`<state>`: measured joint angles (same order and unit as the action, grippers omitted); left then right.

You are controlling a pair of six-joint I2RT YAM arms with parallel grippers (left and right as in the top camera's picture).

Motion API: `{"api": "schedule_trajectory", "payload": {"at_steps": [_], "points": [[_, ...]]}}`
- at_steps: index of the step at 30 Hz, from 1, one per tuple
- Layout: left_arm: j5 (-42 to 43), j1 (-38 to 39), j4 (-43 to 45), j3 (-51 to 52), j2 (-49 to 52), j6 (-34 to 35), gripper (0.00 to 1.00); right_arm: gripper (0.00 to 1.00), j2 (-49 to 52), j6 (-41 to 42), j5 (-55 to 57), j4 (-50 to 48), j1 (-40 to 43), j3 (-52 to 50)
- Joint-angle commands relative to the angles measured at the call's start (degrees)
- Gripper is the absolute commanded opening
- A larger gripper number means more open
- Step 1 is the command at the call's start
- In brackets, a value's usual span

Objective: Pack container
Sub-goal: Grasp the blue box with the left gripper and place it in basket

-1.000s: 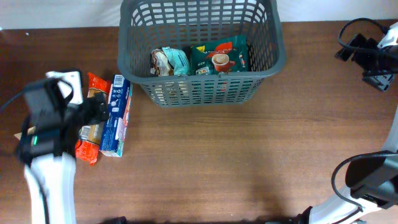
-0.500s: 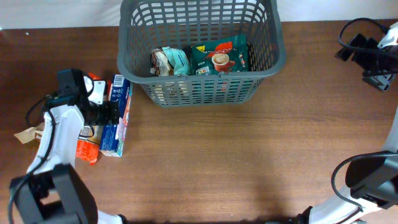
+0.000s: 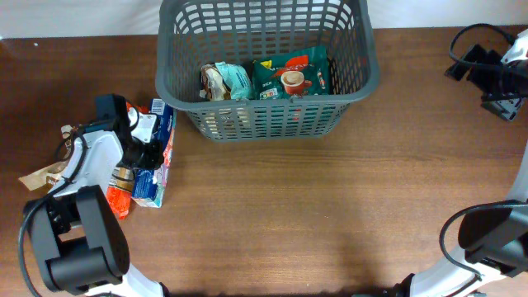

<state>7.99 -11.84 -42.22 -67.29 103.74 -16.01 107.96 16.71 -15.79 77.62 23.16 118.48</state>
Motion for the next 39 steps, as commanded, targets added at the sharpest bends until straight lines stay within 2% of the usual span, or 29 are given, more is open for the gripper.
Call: {"api": "schedule_trajectory", "payload": {"at_steps": [1,5,10,14,16,20,23,26,32,35,39], "points": [[1.2,0.5,0.2,-0.1,0.9,-0.6,0.04,0.99,-0.6,0.3,-0.3,0.0,0.1,-0.3],[1.3,0.5,-1.7,-1.4,0.7,-0.5,0.02,0.99,-0.6,0.3,-0.3,0.0,0.1,-0.3],[0.7,0.4,-8.4,-10.6,0.5,-0.5,0.02,0.99,-0.6,0.3,-0.3,0.0,0.1,-0.3],[-3.8,0.4,-15.2,-23.1,0.5,-0.3,0.02,0.99,-0.6,0.3,-0.3,0.0,0.1,-0.3],[-7.6,0.4,-18.8,-32.7,0.5,-0.3,0.02,0.99,-0.6,0.3,-0.3,0.0,0.1,-0.3],[-13.5,0.5,-20.6,-47.8,0.4,-0.4,0.02,0.99,-0.6,0.3,-0.3,0.0,0.1,-0.3],[-13.2,1.0,-20.6,-57.3,0.1,-1.8,0.02,0.99,-0.6,0.3,-0.3,0.0,0.1,-0.3],[-11.2,3.7,-20.6,-64.9,0.0,-10.4,0.02,0.99,-0.6,0.3,-0.3,0.0,0.1,-0.3],[-11.3,17.2,-19.8,-70.2,0.1,-44.2,0.02,0.99,-0.6,0.3,-0.3,0.0,0.1,-0.3],[-11.3,24.5,-16.5,-69.7,0.9,-51.8,0.02,0.99,-0.6,0.3,-0.3,0.0,0.1,-0.3],[-13.1,31.6,-12.0,-69.5,4.0,-54.0,0.02,0.99,-0.6,0.3,-0.3,0.0,0.1,-0.3]]}}
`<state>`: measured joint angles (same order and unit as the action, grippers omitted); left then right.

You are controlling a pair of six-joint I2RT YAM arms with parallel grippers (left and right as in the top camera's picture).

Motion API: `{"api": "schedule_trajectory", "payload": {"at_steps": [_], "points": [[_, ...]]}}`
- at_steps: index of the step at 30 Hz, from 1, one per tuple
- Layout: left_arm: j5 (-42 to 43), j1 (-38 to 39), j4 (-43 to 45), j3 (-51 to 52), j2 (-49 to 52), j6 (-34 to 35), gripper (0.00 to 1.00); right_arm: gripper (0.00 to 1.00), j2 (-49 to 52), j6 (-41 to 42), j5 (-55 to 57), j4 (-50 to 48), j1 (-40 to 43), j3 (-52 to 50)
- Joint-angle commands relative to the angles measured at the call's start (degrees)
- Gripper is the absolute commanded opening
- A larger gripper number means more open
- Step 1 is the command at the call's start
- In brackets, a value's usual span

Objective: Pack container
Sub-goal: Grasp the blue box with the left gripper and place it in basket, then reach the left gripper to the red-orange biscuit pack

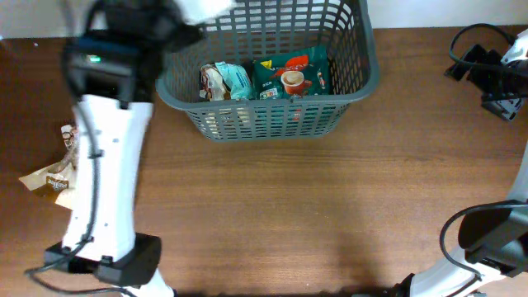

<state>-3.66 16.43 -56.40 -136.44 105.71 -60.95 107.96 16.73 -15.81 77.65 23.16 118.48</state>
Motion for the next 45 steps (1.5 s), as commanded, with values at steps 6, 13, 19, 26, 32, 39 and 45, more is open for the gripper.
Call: {"api": "schedule_trajectory", "payload": {"at_steps": [6,13,19,26,32,39,45], "points": [[-7.3,7.6,3.4,-0.4,10.8,-9.0,0.02,0.99,-0.6,0.2,-0.3,0.0,0.1,-0.3],[-11.4,7.7,5.9,-0.4,22.2,-9.0,0.02,0.99,-0.6,0.2,-0.3,-0.1,0.1,-0.3],[-13.9,8.0,6.4,-0.4,25.5,-6.6,0.32,0.99,-0.6,0.2,-0.3,0.0,0.1,-0.3],[-20.6,8.4,8.0,-2.5,19.4,13.7,0.99,0.99,-0.6,0.2,-0.3,0.0,0.1,-0.3],[-20.2,3.4,4.6,-2.5,7.6,23.1,0.99,0.99,-0.6,0.2,-0.3,0.0,0.1,-0.3],[-22.2,-8.7,-14.9,-2.5,-2.0,39.9,0.99,0.99,-0.6,0.2,-0.3,0.0,0.1,-0.3],[-10.3,-20.5,-30.6,-1.4,-0.6,49.7,0.99,0.99,-0.6,0.2,-0.3,-0.1,0.1,-0.3]]}}
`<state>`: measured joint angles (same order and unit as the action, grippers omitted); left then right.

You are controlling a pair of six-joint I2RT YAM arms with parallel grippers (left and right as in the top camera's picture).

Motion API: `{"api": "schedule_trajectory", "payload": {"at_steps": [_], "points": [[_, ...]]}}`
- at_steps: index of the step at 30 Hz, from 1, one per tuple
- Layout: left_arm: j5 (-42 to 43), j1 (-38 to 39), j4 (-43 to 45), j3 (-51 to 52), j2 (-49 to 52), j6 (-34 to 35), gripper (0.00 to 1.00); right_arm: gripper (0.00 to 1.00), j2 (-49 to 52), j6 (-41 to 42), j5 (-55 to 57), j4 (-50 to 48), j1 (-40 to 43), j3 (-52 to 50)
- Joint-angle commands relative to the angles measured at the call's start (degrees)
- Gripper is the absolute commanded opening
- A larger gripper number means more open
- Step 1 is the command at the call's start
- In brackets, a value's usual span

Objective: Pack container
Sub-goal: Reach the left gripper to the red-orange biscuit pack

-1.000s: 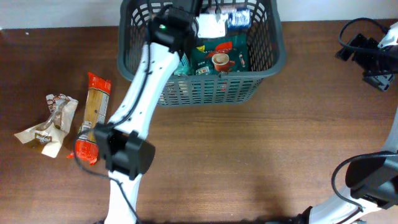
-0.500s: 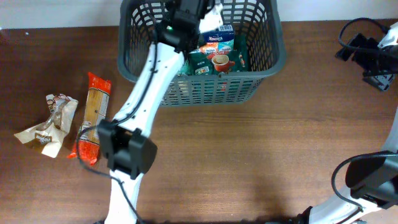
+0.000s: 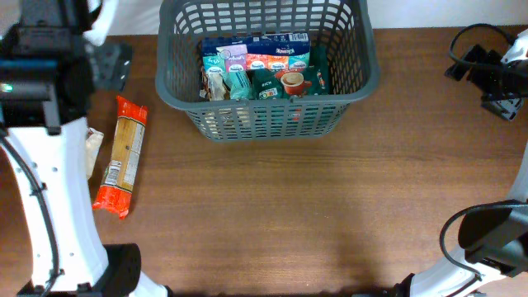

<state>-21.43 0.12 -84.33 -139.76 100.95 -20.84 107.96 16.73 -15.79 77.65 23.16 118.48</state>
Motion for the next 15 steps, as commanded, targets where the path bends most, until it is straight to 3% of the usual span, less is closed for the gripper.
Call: {"api": "schedule_trajectory", "payload": {"at_steps": [1,7,15], "points": [[8.9,-6.0,-3.4,2.8,4.9,11.0,0.99,0.99,-0.6,0.2,-0.3,0.0,0.1,-0.3],[12.9,-13.5,-1.0,12.8,12.2,9.9,0.99,0.99,-0.6,0.2,-0.3,-0.1,0.1,-0.3],[12.7,-15.0,4.8,22.6,24.4,4.1,1.00,0.99,-0.6,0.2,-0.3,0.0,0.1,-0.3]]}}
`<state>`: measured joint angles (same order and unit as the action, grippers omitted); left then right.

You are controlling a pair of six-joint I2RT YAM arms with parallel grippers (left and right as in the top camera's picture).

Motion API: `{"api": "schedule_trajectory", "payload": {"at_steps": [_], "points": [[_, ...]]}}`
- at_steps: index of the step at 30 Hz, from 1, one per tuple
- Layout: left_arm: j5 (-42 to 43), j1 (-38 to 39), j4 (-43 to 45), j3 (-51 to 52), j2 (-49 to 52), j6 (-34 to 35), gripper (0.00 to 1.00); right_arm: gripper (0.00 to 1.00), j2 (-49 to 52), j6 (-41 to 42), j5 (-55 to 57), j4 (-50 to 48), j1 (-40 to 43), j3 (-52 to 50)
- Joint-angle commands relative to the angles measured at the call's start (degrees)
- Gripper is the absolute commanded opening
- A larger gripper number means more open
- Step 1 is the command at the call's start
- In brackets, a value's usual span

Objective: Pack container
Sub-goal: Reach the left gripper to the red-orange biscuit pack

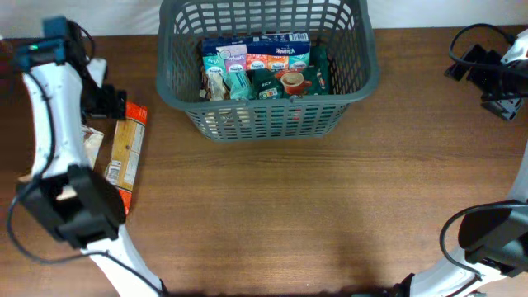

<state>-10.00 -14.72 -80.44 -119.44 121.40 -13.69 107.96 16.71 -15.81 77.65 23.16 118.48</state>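
Note:
The grey basket (266, 124) stands at the back centre. A blue box (256, 48), a teal packet (235, 82) and a green packet with a cup picture (289, 81) lie inside it. An orange pasta packet (125, 157) lies on the table to the left. My left gripper (109, 101) hovers at the packet's far end, seemingly open and holding nothing. A pale brown packet (89, 147) peeks out beside the left arm. At the far right edge, my right gripper (497, 82) is away from everything, its fingers unclear.
The white left arm (58, 124) runs down the left side, its base at the front left. A black cable loops at the right gripper. Bare brown tabletop (313, 214) spreads in front of the basket.
My left gripper has moved from beside the basket's left rim down to the far end of the orange packet. The basket's contents and the right arm are unchanged.
My left gripper was first down at the blue box among the packets on the left. Then the arm was up by the basket's left rim and the box was off the table. Later the box lay in the basket, and the gripper is now back by the orange packet.

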Motion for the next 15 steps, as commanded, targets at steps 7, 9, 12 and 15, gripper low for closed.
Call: {"api": "schedule_trajectory", "payload": {"at_steps": [7,9,12,15], "points": [[5.2,-0.1,4.0,2.5,12.0,-8.9,0.89,0.99,-0.6,0.3,-0.3,0.0,0.1,-0.3],[6.4,-0.1,4.3,2.5,13.9,-9.4,0.89,0.99,-0.6,0.3,-0.3,0.0,0.1,-0.3],[8.4,0.0,4.4,2.5,16.2,-9.4,0.82,0.99,-0.6,0.3,-0.3,0.0,0.1,-0.3],[9.6,0.0,4.4,2.5,18.2,-9.3,0.78,0.99,-0.6,0.3,-0.3,-0.1,0.1,-0.3]]}}
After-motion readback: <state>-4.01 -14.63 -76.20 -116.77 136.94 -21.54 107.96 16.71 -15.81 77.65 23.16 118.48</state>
